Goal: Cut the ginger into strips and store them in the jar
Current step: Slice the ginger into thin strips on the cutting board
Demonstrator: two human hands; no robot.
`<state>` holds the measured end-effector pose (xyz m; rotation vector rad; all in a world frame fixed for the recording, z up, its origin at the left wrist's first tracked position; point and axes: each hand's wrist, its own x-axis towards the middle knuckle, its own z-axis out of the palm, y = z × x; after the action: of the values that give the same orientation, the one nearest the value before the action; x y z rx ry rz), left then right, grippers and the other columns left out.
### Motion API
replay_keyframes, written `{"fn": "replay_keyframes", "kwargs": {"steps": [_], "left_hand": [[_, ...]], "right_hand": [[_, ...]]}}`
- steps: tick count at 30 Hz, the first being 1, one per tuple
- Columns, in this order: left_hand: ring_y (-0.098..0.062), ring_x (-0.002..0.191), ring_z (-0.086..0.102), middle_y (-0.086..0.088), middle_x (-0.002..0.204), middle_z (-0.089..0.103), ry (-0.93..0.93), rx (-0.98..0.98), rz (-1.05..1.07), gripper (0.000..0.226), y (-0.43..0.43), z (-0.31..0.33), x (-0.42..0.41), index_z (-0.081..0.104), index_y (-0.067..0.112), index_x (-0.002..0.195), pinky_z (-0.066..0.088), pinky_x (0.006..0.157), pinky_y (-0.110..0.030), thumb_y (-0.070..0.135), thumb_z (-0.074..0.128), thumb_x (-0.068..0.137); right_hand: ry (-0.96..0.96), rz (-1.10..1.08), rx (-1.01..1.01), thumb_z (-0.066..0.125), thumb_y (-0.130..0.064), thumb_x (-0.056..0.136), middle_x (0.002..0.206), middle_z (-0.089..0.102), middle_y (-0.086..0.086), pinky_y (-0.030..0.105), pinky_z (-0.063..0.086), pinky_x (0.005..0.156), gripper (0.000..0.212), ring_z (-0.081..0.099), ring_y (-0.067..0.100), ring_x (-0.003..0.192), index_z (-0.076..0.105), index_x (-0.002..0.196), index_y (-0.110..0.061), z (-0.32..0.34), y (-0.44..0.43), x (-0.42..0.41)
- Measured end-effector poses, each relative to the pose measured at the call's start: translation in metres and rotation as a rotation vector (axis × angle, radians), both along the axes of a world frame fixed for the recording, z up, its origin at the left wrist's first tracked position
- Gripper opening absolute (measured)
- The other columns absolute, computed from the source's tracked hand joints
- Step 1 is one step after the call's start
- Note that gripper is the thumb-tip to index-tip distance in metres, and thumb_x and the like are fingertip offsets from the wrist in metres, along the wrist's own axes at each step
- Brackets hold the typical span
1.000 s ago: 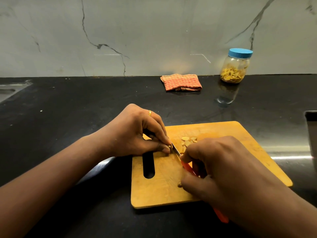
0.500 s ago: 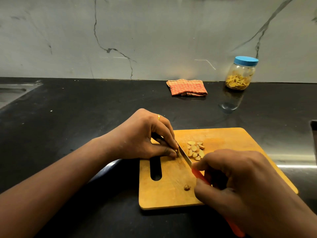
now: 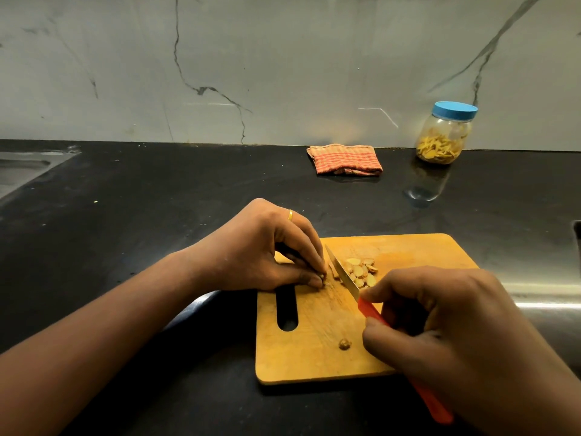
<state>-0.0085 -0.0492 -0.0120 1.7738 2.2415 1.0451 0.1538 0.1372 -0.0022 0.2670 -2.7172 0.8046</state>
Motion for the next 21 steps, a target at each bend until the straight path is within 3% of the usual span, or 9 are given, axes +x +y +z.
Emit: {"fn": "replay_keyframes", "kwargs": {"steps": [3,8,21], "left_hand": [[-0.011,0.092,0.072,0.004,0.099,0.073,-0.018,-0.001,0.002,0.014,-0.0001,-0.0005,-0.0009,0.08,0.011,0.093,0.059,0.079,-0.025,0.015,0.081,0.079],[-0.013,0.096,0.072,0.003,0.102,0.072,-0.061,-0.033,-0.012,0.016,-0.0007,0.0002,-0.003,0.08,0.011,0.095,0.059,0.081,-0.028,0.013,0.082,0.079],[-0.011,0.093,0.072,0.006,0.099,0.074,-0.018,-0.044,-0.007,0.018,-0.0019,0.0016,-0.0053,0.08,0.013,0.093,0.057,0.08,-0.023,0.021,0.083,0.077]], "right_hand": [[-0.019,0.006,-0.026,0.068,-0.043,0.065,0.061,0.058,-0.016,0.004,0.035,0.046,0.022,0.058,0.002,0.06,0.073,0.082,-0.03,0.0005,-0.0001,-0.0028],[0.032,0.017,-0.061,0.066,-0.046,0.064,0.054,0.055,-0.016,0.002,0.033,0.044,0.023,0.056,0.0,0.052,0.073,0.078,-0.03,0.0043,-0.0039,0.0018],[0.041,-0.014,-0.053,0.066,-0.041,0.064,0.052,0.055,-0.017,0.0,0.033,0.045,0.021,0.056,-0.001,0.053,0.073,0.079,-0.029,-0.001,-0.0069,0.0022]]}}
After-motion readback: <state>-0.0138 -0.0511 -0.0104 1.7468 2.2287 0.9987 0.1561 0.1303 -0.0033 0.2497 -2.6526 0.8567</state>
